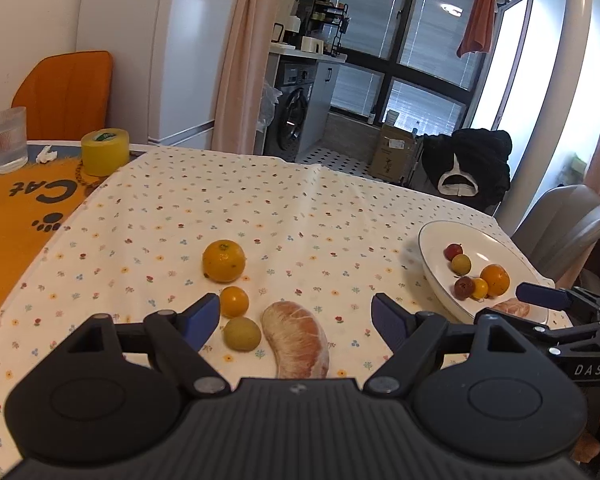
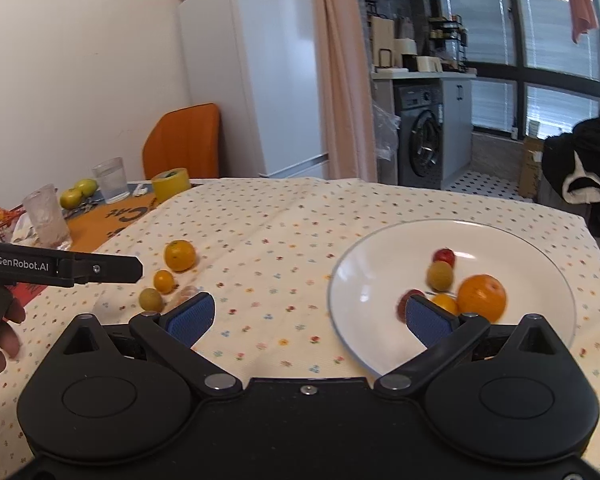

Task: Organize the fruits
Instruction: 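Withdraw both open tools from the plate toward the remaining fruit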

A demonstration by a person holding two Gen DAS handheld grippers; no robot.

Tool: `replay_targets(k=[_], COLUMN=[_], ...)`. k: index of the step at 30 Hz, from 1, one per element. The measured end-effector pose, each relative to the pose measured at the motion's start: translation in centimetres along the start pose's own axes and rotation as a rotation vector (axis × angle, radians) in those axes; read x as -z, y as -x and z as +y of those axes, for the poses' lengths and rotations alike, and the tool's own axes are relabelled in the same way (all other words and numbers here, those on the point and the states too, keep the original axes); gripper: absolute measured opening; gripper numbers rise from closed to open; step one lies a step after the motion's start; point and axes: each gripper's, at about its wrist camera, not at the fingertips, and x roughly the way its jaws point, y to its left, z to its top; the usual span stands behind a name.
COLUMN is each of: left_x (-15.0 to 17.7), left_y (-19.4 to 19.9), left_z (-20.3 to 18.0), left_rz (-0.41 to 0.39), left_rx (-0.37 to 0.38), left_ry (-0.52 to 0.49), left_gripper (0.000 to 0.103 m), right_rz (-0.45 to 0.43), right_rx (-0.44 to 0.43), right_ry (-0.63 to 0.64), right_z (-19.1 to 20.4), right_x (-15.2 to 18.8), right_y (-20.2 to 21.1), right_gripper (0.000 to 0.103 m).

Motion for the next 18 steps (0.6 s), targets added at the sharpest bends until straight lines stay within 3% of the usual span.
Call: replay_targets(k=[7,13,18], left_x=[0.7,1.4,2.0], left_y=[0.4,0.8,1.1], left_z=[0.8,1.6,2.2], left_rz=[0.028,0.046,0.047], left_rx=[0.010,0.030,0.009], left_ry=[-0.005,0.025,0.029], left_gripper=[0.082,0.094,0.096], right_rz=[0.011,0.025,0.038], right_rx=[-0.034,-0.062,-0.080], right_ry=[0.028,0.041,0.053], right_z=[1.2,2.0,2.7], right_x=[-0.1,0.1,0.4], right_y=[-0.5,-0.7,-1.0], right_gripper=[0.103,0.103,0.103])
